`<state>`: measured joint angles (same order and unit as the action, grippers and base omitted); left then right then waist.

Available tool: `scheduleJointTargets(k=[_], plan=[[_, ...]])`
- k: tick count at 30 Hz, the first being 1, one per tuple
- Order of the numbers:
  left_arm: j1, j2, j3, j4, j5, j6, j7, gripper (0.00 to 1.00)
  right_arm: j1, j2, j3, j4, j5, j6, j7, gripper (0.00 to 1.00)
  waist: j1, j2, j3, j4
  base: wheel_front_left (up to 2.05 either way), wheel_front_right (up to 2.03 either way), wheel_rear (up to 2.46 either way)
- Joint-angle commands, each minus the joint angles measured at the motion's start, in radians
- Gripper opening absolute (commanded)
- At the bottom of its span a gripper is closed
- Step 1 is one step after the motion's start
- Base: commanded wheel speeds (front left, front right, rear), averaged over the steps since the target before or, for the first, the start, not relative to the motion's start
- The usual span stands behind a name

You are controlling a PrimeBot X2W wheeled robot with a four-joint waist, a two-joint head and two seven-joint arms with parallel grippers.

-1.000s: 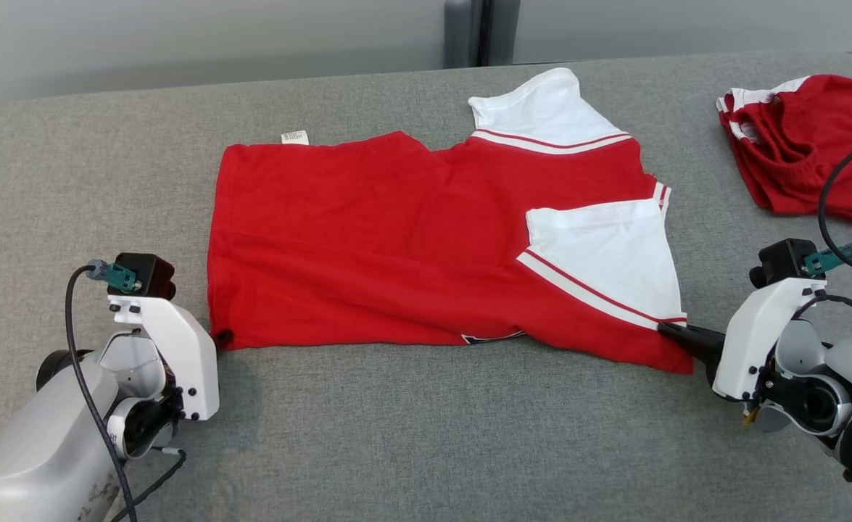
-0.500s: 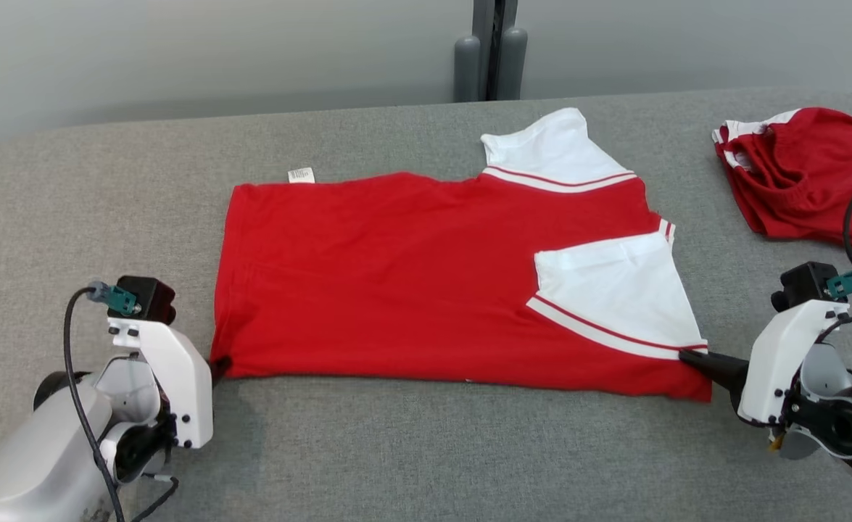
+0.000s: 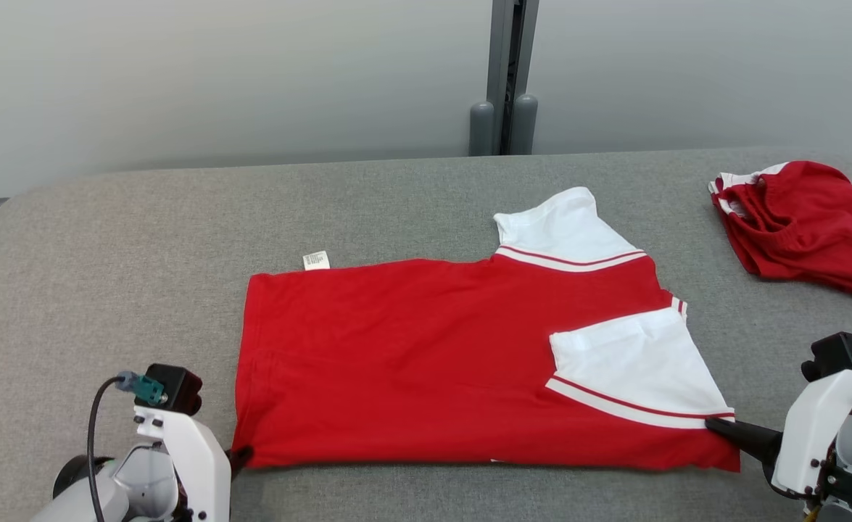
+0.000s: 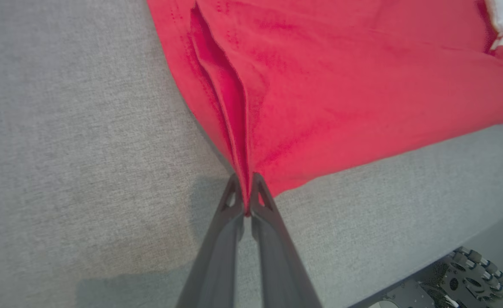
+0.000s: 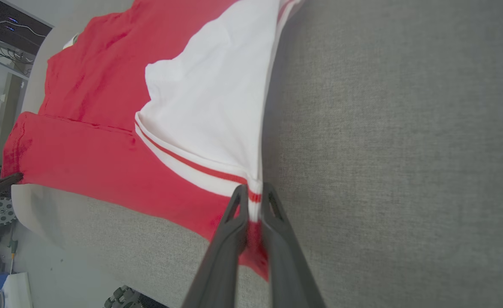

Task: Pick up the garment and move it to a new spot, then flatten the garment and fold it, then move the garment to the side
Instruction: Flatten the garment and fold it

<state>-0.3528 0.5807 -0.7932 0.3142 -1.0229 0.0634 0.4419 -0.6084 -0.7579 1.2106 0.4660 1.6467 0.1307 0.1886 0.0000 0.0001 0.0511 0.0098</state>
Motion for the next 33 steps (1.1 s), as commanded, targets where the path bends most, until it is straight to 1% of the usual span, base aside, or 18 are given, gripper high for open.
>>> scheduleJointTargets(k=[1,10,14,18,26,27,28,29,30,33], plan=[[0.019,0.013,0.001,-0.012,-0.006,0.01,0.002,0.0,0.015,-0.013,0.0,-0.005,0.007,0.0,-0.01,0.0,0.0,-0.0001,-0.007,0.003,0.0,0.0,0.0],[0.133,0.088,0.002,-0.174,-0.013,0.086,0.006,0.0,0.105,-0.108,0.014,-0.122,0.027,0.0,-0.075,0.0,0.0,-0.0001,-0.023,0.01,0.0,0.0,0.0],[0.164,0.107,0.0,-0.221,-0.016,0.112,0.015,0.0,0.124,-0.146,0.021,-0.161,0.033,0.0,-0.097,0.0,0.0,-0.0001,-0.02,0.009,0.0,0.0,0.0],[0.184,0.123,-0.001,-0.251,-0.025,0.129,0.024,0.0,0.139,-0.162,0.034,-0.182,0.045,0.0,-0.101,0.0,0.0,-0.0001,-0.022,0.007,0.0,0.0,0.0],[0.203,0.129,-0.002,-0.283,-0.034,0.149,0.036,0.0,0.144,-0.178,0.049,-0.21,0.058,0.0,-0.119,0.0,0.0,-0.0001,-0.016,0.001,0.0,0.0,0.0],[0.2,0.13,-0.004,-0.286,-0.034,0.151,0.04,0.21,0.139,-0.179,0.05,-0.211,0.058,0.0,-0.121,0.21,0.0,-0.0001,-0.013,0.0,0.0,0.0,0.0],[0.198,0.131,-0.004,-0.29,-0.033,0.152,0.042,0.49,0.134,-0.18,0.051,-0.212,0.058,0.0,-0.123,0.45,0.0,-0.0001,-0.011,0.0,0.0,0.0,0.0],[0.197,0.131,-0.004,-0.293,-0.033,0.154,0.045,1.0,0.13,-0.18,0.052,-0.213,0.059,0.0,-0.124,0.89,0.0,-0.0001,-0.009,0.0,0.0,0.0,0.0],[0.196,0.132,-0.007,-0.296,-0.035,0.156,0.051,1.0,0.128,-0.181,0.053,-0.214,0.059,0.0,-0.128,1.0,0.0,-0.0001,-0.006,0.0,0.0,0.0,0.0],[0.187,0.134,-0.006,-0.305,-0.031,0.16,0.055,1.0,0.122,-0.185,0.057,-0.212,0.062,0.0,-0.135,1.0,0.0,-0.0001,0.001,0.002,0.0,0.0,0.0]])
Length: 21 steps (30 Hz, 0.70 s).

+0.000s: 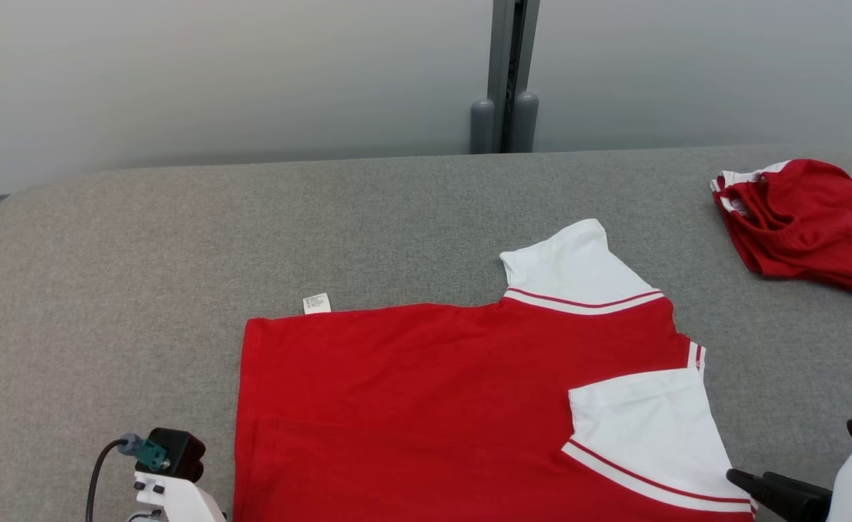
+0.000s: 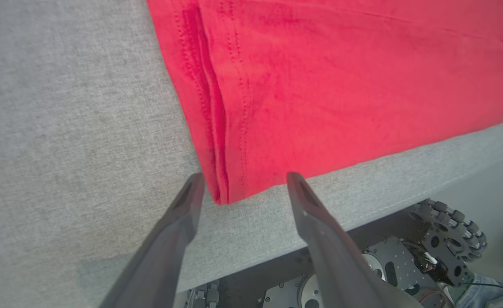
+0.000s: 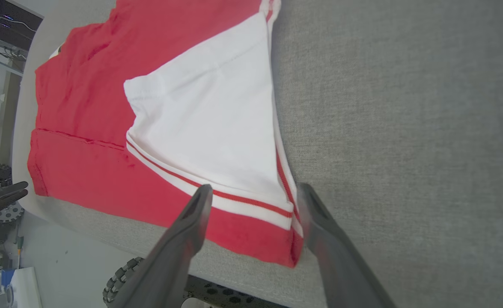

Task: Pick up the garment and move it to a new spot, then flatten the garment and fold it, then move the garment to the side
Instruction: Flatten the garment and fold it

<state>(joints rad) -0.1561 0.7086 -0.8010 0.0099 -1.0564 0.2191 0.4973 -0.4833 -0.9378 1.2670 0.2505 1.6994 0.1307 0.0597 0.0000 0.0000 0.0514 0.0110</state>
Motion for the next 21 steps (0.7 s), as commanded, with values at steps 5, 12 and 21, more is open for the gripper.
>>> scheduleJointTargets(k=[5,12,21], plan=[[-0.019,0.002,0.007,-0.007,0.011,0.012,-0.009,1.0,-0.019,-0.011,0.005,0.007,0.006,0.0,-0.019,1.0,0.0,0.0,0.005,0.004,0.0,0.0,0.0],[-0.041,0.008,0.022,-0.016,0.024,0.019,-0.029,1.0,-0.036,-0.023,0.007,0.003,0.002,0.0,-0.042,1.0,0.0,0.0,0.003,0.004,0.0,0.0,0.0],[-0.144,-0.019,0.086,0.008,0.094,0.032,-0.15,1.0,-0.155,-0.039,-0.013,0.006,-0.036,0.0,-0.13,1.0,0.0,0.0,0.02,-0.006,0.0,0.0,0.0]])
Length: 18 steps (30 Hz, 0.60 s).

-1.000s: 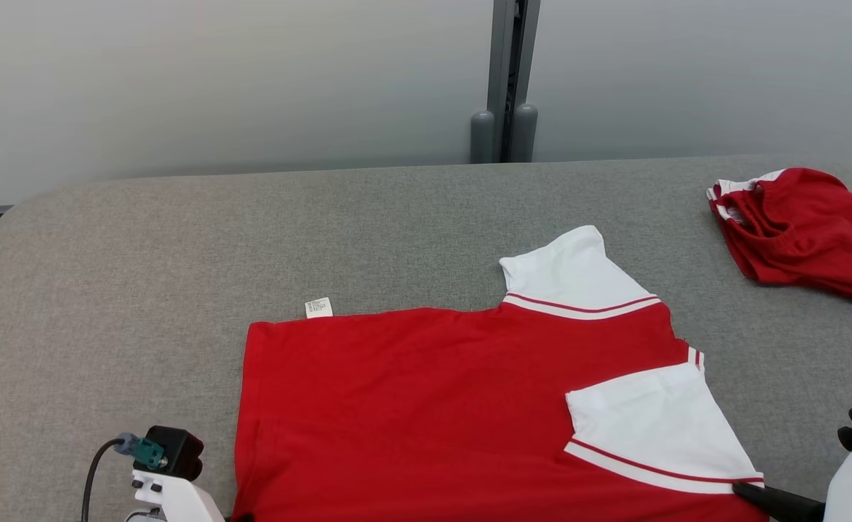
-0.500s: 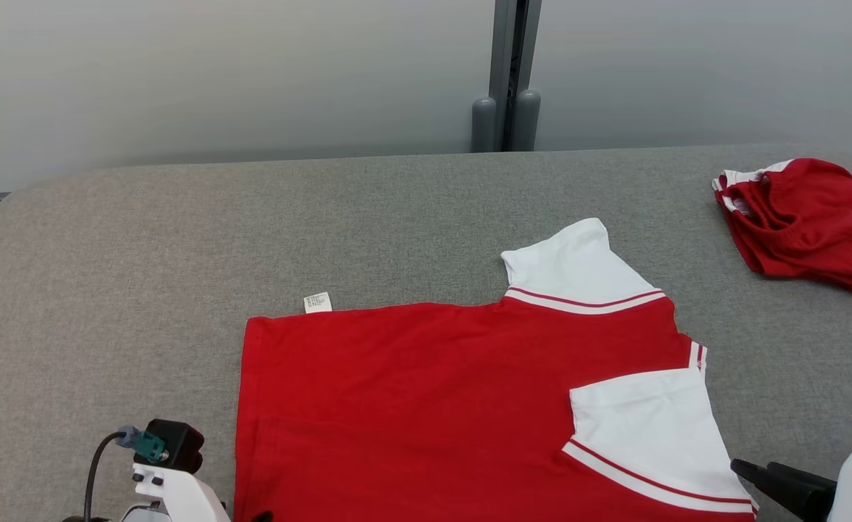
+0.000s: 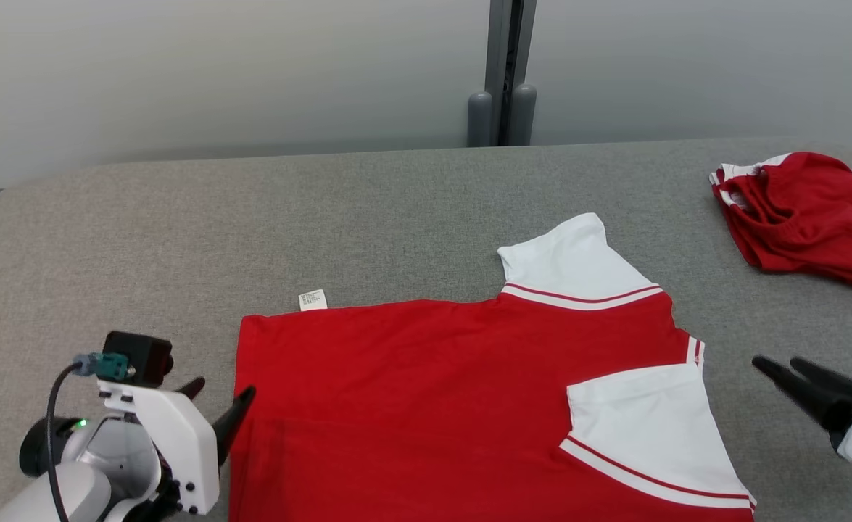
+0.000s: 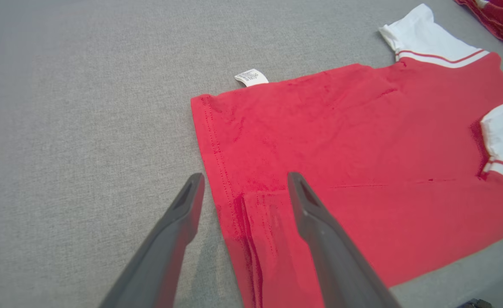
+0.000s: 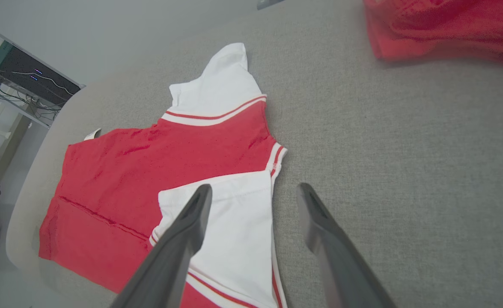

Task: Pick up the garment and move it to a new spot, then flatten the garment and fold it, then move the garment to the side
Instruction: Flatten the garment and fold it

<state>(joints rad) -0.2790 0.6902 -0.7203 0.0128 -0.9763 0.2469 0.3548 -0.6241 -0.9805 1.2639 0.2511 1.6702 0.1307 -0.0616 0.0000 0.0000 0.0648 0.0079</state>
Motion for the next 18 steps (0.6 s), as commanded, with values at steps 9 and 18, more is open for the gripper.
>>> scheduleJointTargets(k=[9,18], plan=[[-0.158,-0.083,0.011,0.12,0.064,-0.03,-0.077,1.0,-0.191,0.089,-0.054,0.054,-0.008,0.0,-0.017,1.0,0.0,0.0,0.09,-0.003,0.0,0.0,0.0],[-0.282,-0.158,-0.012,0.273,0.096,-0.089,-0.101,1.0,-0.368,0.186,-0.043,0.228,-0.067,0.001,0.081,1.0,0.0,0.0,0.171,0.028,0.0,0.0,0.0]])
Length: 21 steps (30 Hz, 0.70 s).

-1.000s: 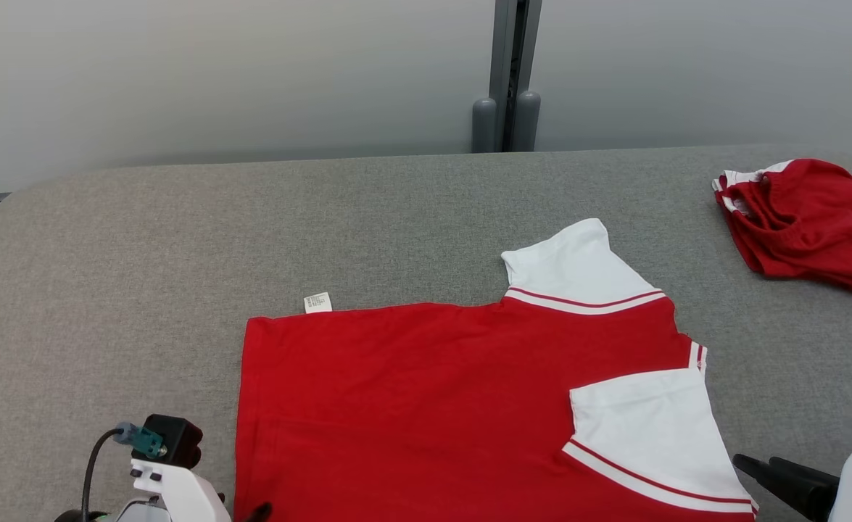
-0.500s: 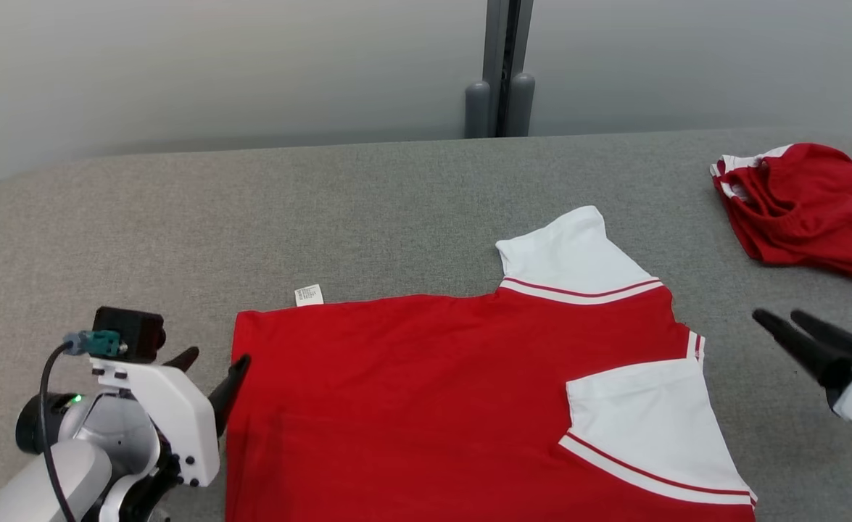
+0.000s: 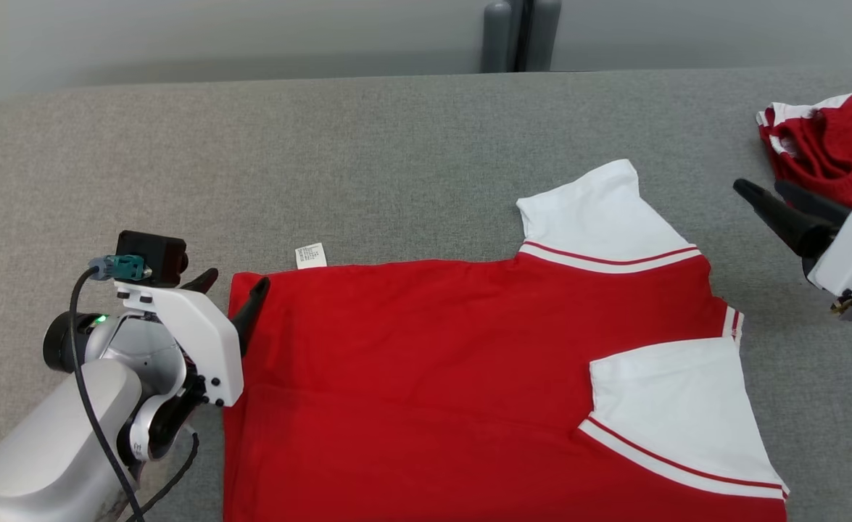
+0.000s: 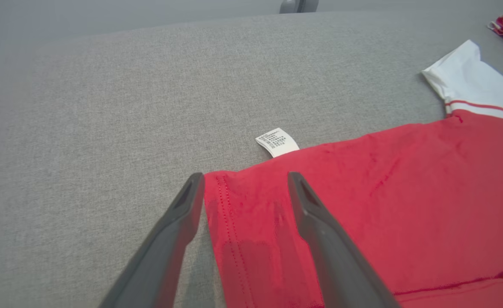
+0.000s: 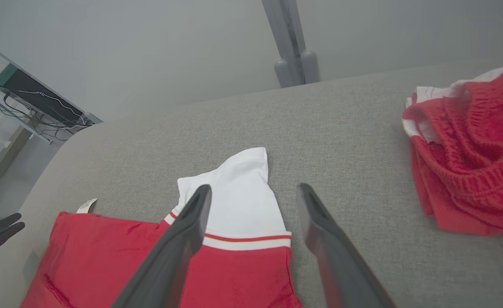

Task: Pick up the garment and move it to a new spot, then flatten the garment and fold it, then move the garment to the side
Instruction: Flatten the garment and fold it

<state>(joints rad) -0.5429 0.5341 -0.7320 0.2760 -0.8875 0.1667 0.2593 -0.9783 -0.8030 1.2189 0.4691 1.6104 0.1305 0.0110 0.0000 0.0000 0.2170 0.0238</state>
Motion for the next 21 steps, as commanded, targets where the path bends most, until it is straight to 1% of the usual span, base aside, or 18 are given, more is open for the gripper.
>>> scheduleJointTargets(k=[1,11,13,19,21], plan=[[-0.03,-0.01,-0.002,0.024,0.008,-0.014,-0.006,1.0,-0.034,0.019,0.003,0.028,-0.016,0.001,0.021,1.0,0.0,0.0,0.029,0.017,0.0,0.0,0.0],[-0.161,-0.099,-0.024,0.164,0.037,-0.078,-0.046,1.0,-0.183,0.113,0.007,0.204,-0.042,0.001,0.142,1.0,0.0,0.0,0.138,0.078,0.0,0.0,0.0],[-0.173,-0.107,-0.028,0.179,0.039,-0.083,-0.048,1.0,-0.192,0.119,0.009,0.223,-0.043,0.001,0.158,1.0,0.0,0.0,0.145,0.084,0.0,0.0,0.0],[-0.227,-0.152,-0.045,0.252,0.049,-0.117,-0.059,1.0,-0.225,0.151,0.021,0.319,-0.043,0.001,0.258,1.0,0.0,0.0,0.174,0.114,0.0,0.0,0.0],[-0.24,-0.163,-0.049,0.272,0.047,-0.131,-0.059,1.0,-0.228,0.159,0.025,0.34,-0.048,0.001,0.275,1.0,0.0,0.0,0.177,0.121,0.0,0.0,0.0]])
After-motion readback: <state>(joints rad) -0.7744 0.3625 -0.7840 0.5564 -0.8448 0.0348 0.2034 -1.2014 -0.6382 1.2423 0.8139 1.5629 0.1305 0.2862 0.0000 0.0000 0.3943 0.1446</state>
